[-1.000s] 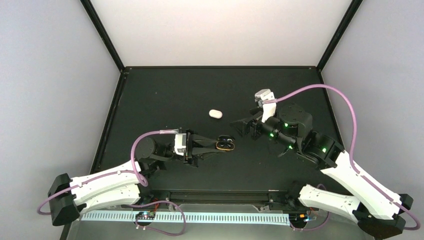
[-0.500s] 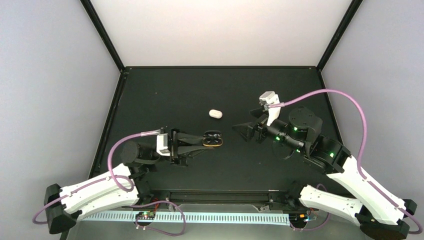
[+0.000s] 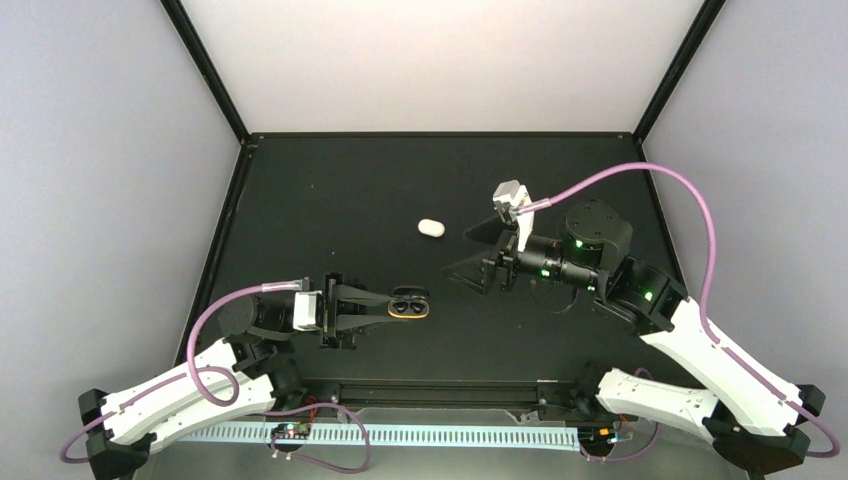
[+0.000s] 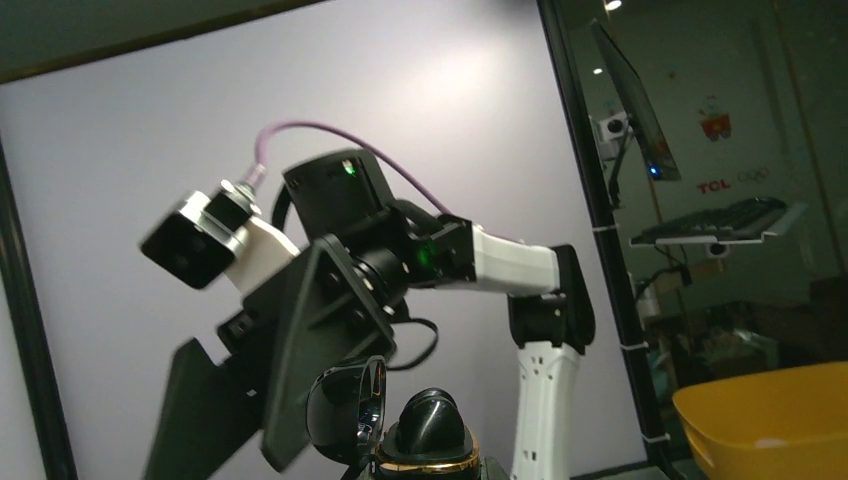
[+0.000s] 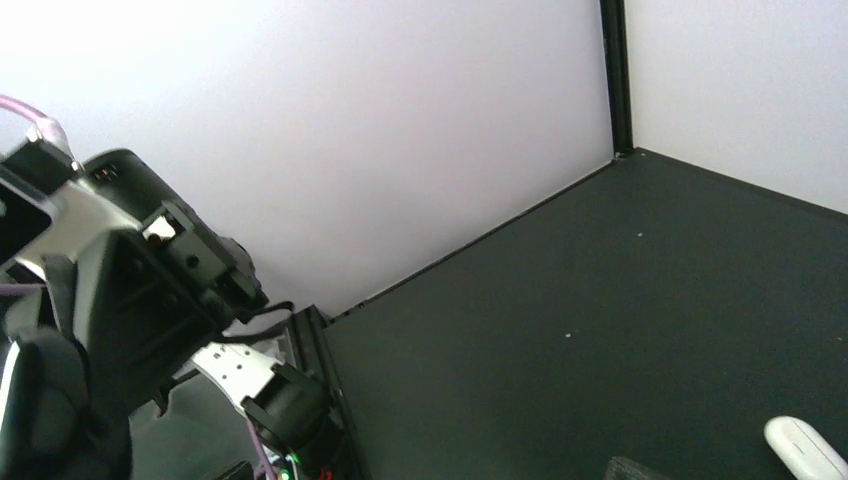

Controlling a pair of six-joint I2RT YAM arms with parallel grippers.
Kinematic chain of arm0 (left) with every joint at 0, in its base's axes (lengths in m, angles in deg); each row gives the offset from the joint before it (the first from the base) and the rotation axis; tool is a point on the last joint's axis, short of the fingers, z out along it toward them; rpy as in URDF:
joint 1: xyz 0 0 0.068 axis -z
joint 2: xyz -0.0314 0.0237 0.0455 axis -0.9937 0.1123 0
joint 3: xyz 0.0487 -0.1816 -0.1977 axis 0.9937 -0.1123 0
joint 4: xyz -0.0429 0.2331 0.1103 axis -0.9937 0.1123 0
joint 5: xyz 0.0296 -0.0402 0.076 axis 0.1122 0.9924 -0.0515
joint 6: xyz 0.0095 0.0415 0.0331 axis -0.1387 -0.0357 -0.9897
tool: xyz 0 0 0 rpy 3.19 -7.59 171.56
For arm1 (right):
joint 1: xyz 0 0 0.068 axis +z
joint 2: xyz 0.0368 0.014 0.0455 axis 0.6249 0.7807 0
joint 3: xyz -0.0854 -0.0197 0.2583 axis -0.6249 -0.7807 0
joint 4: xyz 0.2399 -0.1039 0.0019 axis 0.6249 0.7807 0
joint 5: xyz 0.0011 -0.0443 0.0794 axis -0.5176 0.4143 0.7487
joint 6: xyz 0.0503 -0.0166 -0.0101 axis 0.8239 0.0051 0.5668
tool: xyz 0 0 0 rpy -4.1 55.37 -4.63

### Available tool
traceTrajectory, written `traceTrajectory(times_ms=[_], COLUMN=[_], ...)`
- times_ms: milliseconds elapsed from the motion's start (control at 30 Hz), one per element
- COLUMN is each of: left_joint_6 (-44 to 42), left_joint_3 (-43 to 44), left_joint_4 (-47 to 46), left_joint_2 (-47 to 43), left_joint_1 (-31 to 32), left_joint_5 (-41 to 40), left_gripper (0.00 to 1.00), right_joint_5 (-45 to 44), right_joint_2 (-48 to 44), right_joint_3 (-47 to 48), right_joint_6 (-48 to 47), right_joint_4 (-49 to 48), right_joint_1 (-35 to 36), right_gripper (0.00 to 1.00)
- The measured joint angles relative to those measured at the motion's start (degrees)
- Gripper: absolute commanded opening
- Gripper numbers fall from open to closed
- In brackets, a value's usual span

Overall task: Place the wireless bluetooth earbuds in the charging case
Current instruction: Close the charging case.

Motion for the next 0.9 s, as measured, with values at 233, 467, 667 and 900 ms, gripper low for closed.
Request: traceTrajectory(times_ms=[233, 467, 667, 900], left_joint_6=[-1.0, -1.7, -1.8, -2.0], left_joint_3=[0.9, 1.3, 1.8, 1.9], left_joint_4=[3.5, 4.5, 4.9, 4.9], left_joint_2=[0.0, -0.2, 0.0, 0.1], left_joint_1=[-0.2, -0.2, -0.2, -0.2], left_joint_5=[3.8, 5.4, 6.3, 6.3], left_gripper=[0.02, 0.02, 0.01, 0.02], right_joint_5=[-0.2, -0.2, 0.1, 0.1], right_joint_2=[2.7, 4.1, 4.8, 4.9], right_joint_3=[3.5, 6.1, 6.4, 6.4], right_joint_6=[0.6, -0.5, -2.0, -3.3], right_joint_4=[-0.3, -0.1, 0.5, 1.4], right_joint_1=[2.3, 4.4, 6.3, 6.3], right_gripper=[0.92, 0.92, 0.92, 0.92])
